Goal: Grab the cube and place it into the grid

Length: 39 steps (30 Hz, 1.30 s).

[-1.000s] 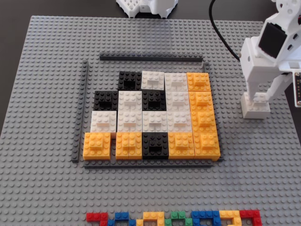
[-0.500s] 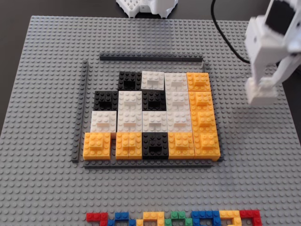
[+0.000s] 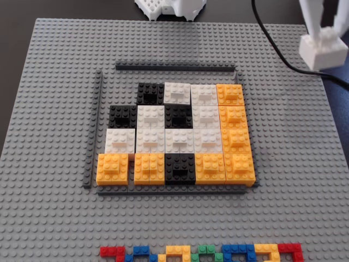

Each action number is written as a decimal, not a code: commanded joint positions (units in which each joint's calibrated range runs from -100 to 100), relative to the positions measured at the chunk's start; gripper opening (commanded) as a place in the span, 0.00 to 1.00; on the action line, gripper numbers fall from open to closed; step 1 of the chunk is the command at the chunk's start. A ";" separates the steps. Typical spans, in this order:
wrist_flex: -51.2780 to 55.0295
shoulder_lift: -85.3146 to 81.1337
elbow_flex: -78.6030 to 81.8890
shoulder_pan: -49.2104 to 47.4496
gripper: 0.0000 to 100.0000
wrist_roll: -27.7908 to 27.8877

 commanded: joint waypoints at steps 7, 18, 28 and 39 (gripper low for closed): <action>-1.73 -18.60 13.57 10.85 0.02 4.00; -2.61 -28.75 27.34 25.73 0.02 9.13; -3.74 -35.02 39.85 37.96 0.02 15.82; -9.55 -35.71 54.44 45.84 0.02 21.73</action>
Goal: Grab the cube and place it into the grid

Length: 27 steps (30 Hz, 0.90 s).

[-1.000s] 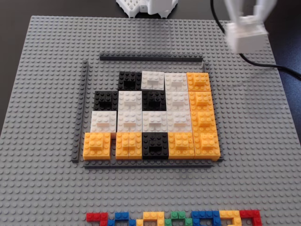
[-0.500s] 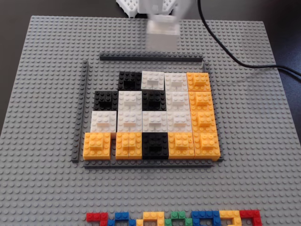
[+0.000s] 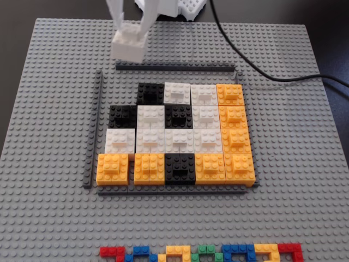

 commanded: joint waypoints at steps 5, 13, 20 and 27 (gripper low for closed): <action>-5.45 -0.75 9.22 4.37 0.02 4.00; -8.48 1.58 13.93 3.41 0.02 4.30; -11.12 4.24 16.20 2.23 0.02 4.20; -12.82 6.99 16.11 1.94 0.02 4.20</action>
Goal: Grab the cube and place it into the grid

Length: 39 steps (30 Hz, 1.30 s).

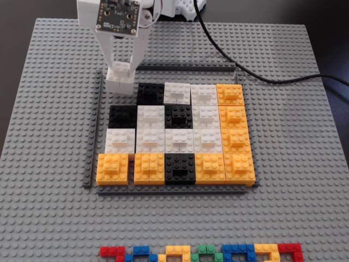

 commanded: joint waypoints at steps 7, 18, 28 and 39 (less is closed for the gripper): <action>-2.23 3.13 -1.65 -0.62 0.02 -0.24; -2.72 6.48 -4.73 -2.31 0.02 -1.12; -3.79 8.29 -6.55 -3.05 0.02 -1.22; -4.96 8.80 -6.09 -3.34 0.03 -1.56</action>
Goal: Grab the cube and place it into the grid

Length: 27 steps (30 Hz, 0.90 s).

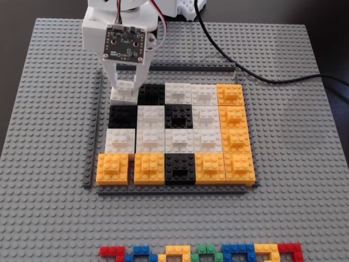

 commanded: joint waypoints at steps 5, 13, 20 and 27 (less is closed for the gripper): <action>-1.79 -0.28 -3.08 -0.50 0.08 -0.68; -1.89 -0.53 -2.90 -0.35 0.14 -0.78; -1.89 -0.53 -2.72 -0.28 0.17 -0.78; -2.03 -0.88 -2.17 -0.13 0.17 -0.83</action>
